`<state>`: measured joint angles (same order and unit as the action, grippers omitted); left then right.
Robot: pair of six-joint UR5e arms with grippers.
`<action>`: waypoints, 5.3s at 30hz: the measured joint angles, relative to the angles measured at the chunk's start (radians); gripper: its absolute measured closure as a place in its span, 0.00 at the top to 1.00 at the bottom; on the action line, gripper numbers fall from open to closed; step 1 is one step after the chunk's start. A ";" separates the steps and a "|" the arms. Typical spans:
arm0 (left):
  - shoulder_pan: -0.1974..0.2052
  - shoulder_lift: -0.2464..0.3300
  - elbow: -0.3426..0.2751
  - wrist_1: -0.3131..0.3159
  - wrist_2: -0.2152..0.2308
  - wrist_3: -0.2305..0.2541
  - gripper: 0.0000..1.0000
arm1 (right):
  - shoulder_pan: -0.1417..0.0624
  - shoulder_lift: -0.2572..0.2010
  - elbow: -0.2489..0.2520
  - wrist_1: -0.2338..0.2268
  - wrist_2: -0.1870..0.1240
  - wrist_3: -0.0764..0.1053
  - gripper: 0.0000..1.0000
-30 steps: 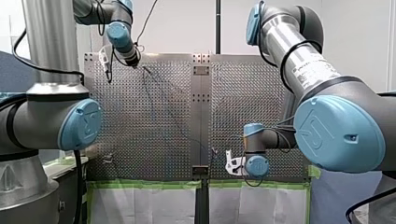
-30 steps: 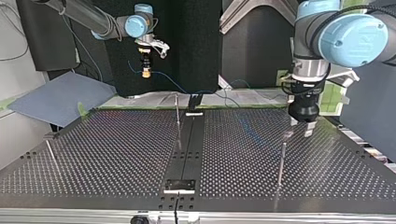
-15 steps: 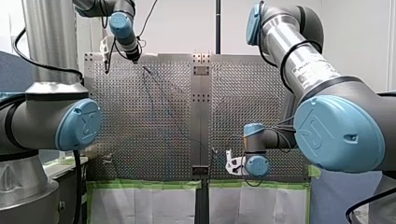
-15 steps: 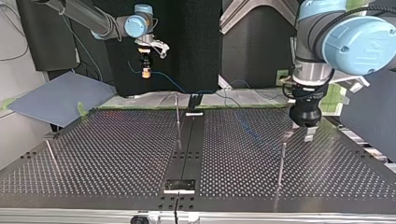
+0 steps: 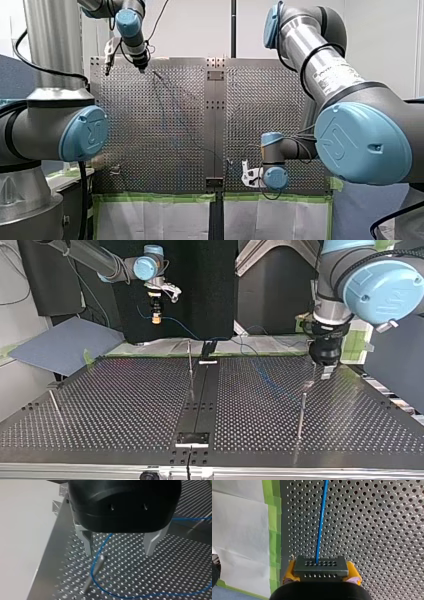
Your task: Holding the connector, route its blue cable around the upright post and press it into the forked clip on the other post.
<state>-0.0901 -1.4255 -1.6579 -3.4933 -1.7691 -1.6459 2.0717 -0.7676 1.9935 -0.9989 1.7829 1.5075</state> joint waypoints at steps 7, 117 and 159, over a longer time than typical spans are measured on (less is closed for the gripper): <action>-0.006 0.000 0.000 -0.060 -0.030 -0.004 1.00 | 0.000 0.000 0.000 0.006 -0.001 -0.001 0.00; -0.278 -0.230 -0.002 0.508 -0.337 0.278 1.00 | 0.008 0.000 0.000 0.007 -0.023 0.001 0.00; -0.248 -0.333 0.247 0.442 -0.379 0.280 1.00 | 0.008 0.000 0.000 -0.007 -0.030 0.006 0.00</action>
<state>-0.3377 -1.7584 -1.4106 -3.0510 -2.1477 -1.3655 2.0794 -0.7675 1.9933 -1.0057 1.7529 1.5138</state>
